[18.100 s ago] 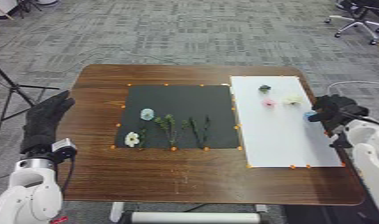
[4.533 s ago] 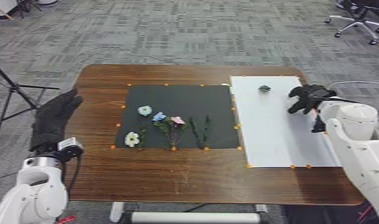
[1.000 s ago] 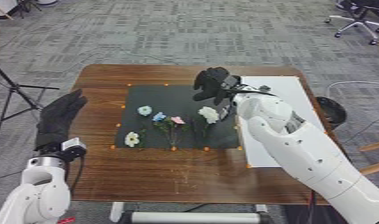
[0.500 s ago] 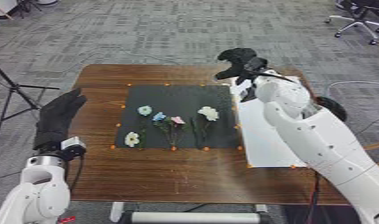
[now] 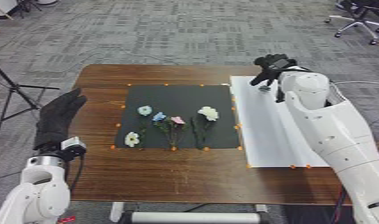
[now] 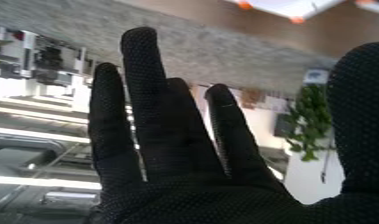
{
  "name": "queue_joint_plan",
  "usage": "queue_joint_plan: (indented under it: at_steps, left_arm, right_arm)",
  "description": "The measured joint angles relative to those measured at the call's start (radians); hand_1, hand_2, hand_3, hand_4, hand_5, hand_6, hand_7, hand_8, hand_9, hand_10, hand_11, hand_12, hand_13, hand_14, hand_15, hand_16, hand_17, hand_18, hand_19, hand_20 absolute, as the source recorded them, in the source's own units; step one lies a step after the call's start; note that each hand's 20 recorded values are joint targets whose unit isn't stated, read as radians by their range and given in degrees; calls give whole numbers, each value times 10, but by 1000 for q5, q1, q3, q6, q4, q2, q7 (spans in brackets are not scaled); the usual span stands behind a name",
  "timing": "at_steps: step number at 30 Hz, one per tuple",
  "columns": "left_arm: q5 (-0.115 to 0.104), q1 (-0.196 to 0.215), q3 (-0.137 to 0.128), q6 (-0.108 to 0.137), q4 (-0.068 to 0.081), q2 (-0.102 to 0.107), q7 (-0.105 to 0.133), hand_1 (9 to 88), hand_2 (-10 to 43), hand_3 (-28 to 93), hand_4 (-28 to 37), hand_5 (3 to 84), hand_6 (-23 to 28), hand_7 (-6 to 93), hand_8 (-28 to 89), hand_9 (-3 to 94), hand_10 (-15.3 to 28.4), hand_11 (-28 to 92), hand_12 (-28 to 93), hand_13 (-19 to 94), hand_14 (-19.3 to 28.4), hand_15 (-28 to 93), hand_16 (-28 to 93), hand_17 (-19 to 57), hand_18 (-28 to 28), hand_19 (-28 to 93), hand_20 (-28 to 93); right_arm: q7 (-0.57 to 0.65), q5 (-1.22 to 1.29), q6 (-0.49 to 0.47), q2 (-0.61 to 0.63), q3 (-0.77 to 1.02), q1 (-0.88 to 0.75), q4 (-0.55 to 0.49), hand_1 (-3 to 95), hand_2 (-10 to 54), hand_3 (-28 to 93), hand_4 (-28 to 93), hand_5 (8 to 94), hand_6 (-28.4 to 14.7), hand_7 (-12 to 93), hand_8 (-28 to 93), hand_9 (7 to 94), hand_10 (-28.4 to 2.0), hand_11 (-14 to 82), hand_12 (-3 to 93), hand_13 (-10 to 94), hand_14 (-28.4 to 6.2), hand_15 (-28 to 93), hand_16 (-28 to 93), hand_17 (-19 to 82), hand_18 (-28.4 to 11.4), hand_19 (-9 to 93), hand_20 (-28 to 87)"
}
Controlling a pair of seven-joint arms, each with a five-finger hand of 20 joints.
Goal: Arrange flowers
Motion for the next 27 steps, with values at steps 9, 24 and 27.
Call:
queue_joint_plan:
  at_steps: [9,24,27]
  left_arm:
    - [0,1,-2,0,0,-3,1,246,12,697,-241,481,37,141,-75,490,136,189,116,355,157,100,18,43,111,56,147]
    - [-1,1,-4,4,2,-8,2,248,13,697,-242,482,37,142,-76,490,136,190,117,355,156,100,18,43,111,58,147]
    - [-1,1,-4,5,0,-8,2,248,13,696,-242,482,37,142,-75,490,136,190,117,355,156,100,17,43,111,58,147]
  right_arm:
    - [-73,-172,-58,-87,132,-42,51,314,-95,683,-216,465,9,173,-95,547,-123,97,178,687,-101,337,315,278,-208,501,492]
    - [-23,-141,338,-65,133,-152,107,575,-95,576,-214,755,47,291,13,874,-81,120,309,808,-55,582,329,348,-176,549,534]
    - [9,-45,377,-22,50,-143,103,575,-95,579,-212,759,47,288,17,881,-83,117,312,809,-54,583,329,349,-175,549,535]
